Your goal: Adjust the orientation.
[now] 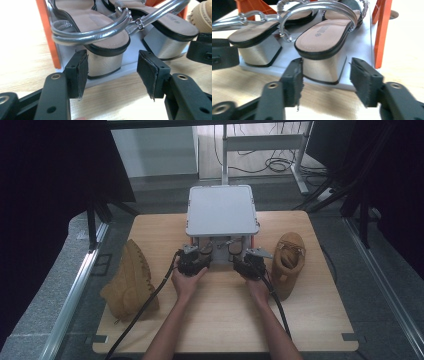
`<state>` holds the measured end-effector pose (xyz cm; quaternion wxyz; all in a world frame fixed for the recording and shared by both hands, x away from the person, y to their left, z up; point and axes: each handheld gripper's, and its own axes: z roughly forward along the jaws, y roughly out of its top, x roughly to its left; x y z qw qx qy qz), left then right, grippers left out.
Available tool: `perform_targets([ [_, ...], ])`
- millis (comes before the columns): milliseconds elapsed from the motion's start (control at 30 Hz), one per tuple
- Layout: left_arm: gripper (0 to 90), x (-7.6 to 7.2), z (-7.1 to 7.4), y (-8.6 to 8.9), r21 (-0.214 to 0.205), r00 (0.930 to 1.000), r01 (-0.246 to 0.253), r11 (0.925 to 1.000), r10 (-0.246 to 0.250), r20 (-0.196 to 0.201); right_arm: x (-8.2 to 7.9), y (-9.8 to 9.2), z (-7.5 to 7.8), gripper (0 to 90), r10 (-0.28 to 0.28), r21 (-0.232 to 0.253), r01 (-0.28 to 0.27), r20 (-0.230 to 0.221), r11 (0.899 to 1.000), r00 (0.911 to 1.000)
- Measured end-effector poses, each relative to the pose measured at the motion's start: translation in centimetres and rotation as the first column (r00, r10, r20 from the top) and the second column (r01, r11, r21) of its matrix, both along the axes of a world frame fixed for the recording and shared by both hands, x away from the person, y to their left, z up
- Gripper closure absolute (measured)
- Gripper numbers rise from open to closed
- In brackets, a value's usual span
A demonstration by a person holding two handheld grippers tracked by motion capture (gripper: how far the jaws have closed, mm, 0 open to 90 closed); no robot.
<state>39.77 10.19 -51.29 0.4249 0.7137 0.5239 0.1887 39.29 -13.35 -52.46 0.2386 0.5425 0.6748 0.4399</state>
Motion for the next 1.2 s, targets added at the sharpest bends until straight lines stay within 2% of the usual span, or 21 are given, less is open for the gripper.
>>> perform_targets([
  [67, 45.8, -0.6, 0.2, 0.4, -0.006, 0.9996, 0.005, 1.0000, -0.005, 0.027, -0.4, 0.0, 0.0, 55.3, -0.014, -0.010, 0.014, 0.010, 1.000, 0.9999],
  [167, 57.1, -1.3, 0.3, 0.8, 0.012, 0.9978, -0.012, 0.9999, 0.011, 0.066, -0.9, 0.5, -0.1, 66.8, -0.062, -0.069, 0.065, 0.041, 0.995, 0.9972],
  [300, 73.0, -1.4, 0.1, 1.4, 0.005, 0.9985, -0.026, 0.9996, 0.026, 0.049, -1.2, 0.0, -0.2, 83.5, -0.118, -0.062, 0.122, 0.067, 0.991, 0.9908],
  [367, 78.4, -1.2, -0.2, 1.5, 0.005, 0.9989, -0.032, 0.9995, 0.032, 0.035, -1.0, -0.2, -0.3, 86.9, -0.127, -0.050, 0.130, 0.054, 0.990, 0.9904],
  [433, 84.7, -0.9, -0.5, 1.5, -0.002, 0.9989, -0.038, 0.9993, 0.038, 0.025, -0.9, 0.0, -0.3, 88.5, -0.129, -0.069, 0.133, 0.058, 0.989, 0.9900],
  [500, 88.2, -0.7, -0.7, 1.5, -0.006, 0.9985, -0.051, 0.9987, 0.051, 0.020, -0.6, 0.1, -0.5, 89.6, -0.131, -0.063, 0.135, 0.052, 0.989, 0.9900],
  [633, 89.3, 0.1, -1.5, 1.5, -0.008, 0.9968, -0.080, 0.9968, 0.080, -0.009, 0.2, 0.2, -1.0, 89.9, -0.156, -0.053, 0.158, 0.038, 0.986, 0.9870],
  [767, 89.4, 0.7, -2.1, 1.5, -0.012, 0.9958, -0.090, 0.9959, 0.089, -0.021, 1.1, 0.3, -1.5, 89.9, -0.165, -0.004, 0.165, -0.005, 0.986, 0.9863],
  [1033, 89.4, 0.9, -1.6, 0.6, -0.023, 0.9972, -0.074, 0.9970, 0.074, -0.006, 1.6, 0.8, -1.4, 90.0, -0.133, -0.006, 0.133, -0.011, 0.991, 0.9910],
  [1200, 89.4, 1.1, -1.6, 0.0, -0.032, 0.9984, -0.056, 0.9979, 0.055, -0.014, 1.7, 1.5, -1.1, 90.0, -0.107, -0.006, 0.107, -0.003, 0.994, 0.9943],
])
